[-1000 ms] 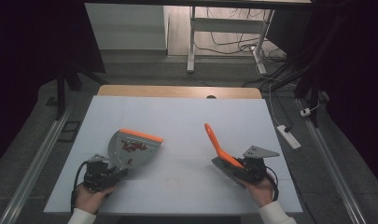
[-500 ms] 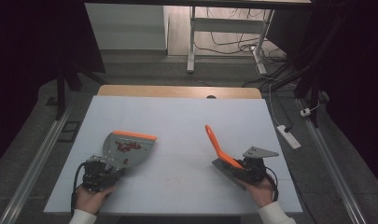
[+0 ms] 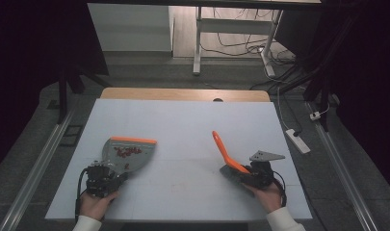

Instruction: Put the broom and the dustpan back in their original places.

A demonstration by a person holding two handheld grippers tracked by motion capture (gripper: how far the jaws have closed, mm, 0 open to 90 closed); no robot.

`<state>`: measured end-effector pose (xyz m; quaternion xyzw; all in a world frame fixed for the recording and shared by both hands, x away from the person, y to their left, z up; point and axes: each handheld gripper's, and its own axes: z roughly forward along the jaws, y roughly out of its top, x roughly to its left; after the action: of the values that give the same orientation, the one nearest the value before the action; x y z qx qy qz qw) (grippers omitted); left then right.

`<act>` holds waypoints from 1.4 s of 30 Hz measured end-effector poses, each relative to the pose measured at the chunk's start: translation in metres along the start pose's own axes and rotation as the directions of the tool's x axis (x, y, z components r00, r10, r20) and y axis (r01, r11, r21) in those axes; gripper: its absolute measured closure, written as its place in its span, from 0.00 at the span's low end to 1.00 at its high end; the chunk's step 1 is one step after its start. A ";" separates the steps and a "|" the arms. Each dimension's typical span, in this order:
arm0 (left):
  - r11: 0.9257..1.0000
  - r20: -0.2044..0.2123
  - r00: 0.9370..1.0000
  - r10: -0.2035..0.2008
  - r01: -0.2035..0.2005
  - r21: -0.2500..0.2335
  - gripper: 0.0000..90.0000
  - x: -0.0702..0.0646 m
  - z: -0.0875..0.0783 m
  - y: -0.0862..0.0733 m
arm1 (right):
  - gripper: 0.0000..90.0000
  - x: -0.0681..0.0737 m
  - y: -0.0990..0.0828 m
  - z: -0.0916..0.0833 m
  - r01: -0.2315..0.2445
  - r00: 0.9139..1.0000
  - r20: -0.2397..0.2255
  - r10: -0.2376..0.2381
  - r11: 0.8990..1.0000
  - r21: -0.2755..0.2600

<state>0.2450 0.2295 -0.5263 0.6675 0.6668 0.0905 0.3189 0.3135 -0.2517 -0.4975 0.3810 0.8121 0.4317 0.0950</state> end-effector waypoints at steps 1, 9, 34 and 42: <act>1.000 -0.002 1.000 -0.002 0.002 0.004 0.68 0.000 0.001 0.000 | 0.78 -0.002 0.000 0.000 -0.004 1.000 0.004 0.004 1.000 0.000; 1.000 -0.006 1.000 0.003 -0.003 0.011 0.68 0.000 0.003 0.000 | 0.75 -0.013 -0.002 0.000 -0.018 0.999 0.051 0.017 1.000 0.015; 0.999 -0.011 0.999 0.036 -0.036 -0.012 0.32 0.001 -0.003 0.002 | 0.44 -0.039 -0.003 0.010 -0.090 0.984 0.164 0.072 0.990 0.105; 0.998 -0.008 0.998 0.068 -0.068 -0.011 0.29 0.000 -0.005 0.002 | 0.44 -0.044 0.002 0.004 -0.126 0.976 0.192 0.105 0.987 0.100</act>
<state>0.2437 0.2311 -0.5209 0.6874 0.6445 0.1077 0.3169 0.3466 -0.2796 -0.5063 0.4711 0.7989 0.3528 0.1237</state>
